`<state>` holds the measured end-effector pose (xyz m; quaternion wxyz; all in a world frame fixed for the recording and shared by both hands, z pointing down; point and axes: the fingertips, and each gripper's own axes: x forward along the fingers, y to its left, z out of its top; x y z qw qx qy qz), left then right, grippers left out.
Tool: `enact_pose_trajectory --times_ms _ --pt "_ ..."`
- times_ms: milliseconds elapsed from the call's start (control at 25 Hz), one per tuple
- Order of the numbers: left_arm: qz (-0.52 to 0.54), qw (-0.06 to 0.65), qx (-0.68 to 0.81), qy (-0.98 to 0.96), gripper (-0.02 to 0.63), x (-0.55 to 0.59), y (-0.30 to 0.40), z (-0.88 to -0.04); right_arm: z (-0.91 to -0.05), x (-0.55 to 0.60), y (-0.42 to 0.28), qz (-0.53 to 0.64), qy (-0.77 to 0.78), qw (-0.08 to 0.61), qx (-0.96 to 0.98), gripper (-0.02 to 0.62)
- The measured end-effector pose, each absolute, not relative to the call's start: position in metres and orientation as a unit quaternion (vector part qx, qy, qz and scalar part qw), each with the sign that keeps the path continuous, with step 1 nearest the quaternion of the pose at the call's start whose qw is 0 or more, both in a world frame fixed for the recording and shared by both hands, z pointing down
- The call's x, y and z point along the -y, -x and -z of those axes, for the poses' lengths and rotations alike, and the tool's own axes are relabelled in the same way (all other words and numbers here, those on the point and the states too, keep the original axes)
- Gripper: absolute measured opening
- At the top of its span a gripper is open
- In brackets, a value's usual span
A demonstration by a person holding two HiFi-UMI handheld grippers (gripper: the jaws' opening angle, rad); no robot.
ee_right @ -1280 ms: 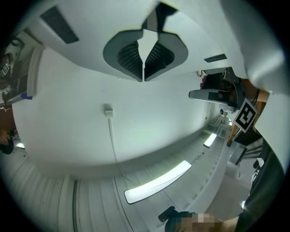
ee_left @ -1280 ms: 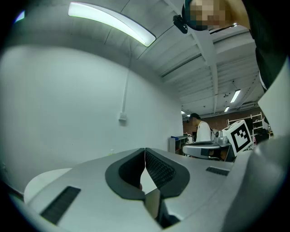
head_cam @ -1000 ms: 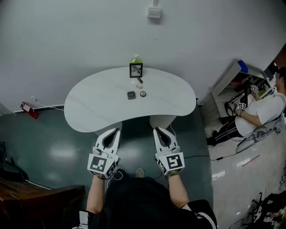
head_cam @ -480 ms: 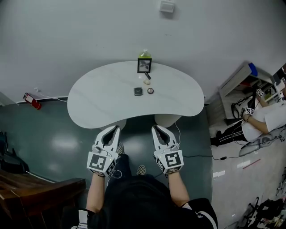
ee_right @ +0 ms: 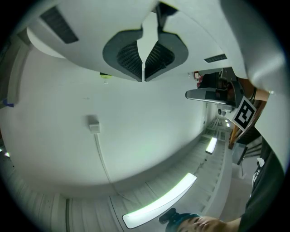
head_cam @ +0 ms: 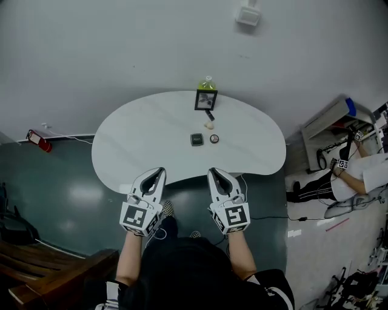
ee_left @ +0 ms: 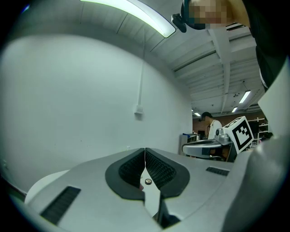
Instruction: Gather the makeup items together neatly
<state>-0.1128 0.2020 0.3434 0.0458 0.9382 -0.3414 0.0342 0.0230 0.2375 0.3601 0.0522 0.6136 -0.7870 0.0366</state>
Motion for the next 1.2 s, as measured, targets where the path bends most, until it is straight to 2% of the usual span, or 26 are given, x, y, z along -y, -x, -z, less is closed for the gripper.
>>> enact_pose_trajectory --times_ms 560,960,1200 --pt "-0.049 0.086 0.287 -0.953 0.02 -0.06 0.136 -0.377 -0.382 -0.107 -0.007 -0.067 -0.667 0.083 0.737 0.04" --pt "-0.052 0.113 0.278 -0.953 0.02 -0.023 0.12 -0.412 -0.421 -0.069 -0.018 -0.096 -0.67 0.106 0.729 0.041" --pt "-0.089 0.136 0.276 -0.947 0.02 -0.01 0.098 -0.455 -0.468 -0.044 -0.035 -0.136 -0.654 0.114 0.735 0.041"
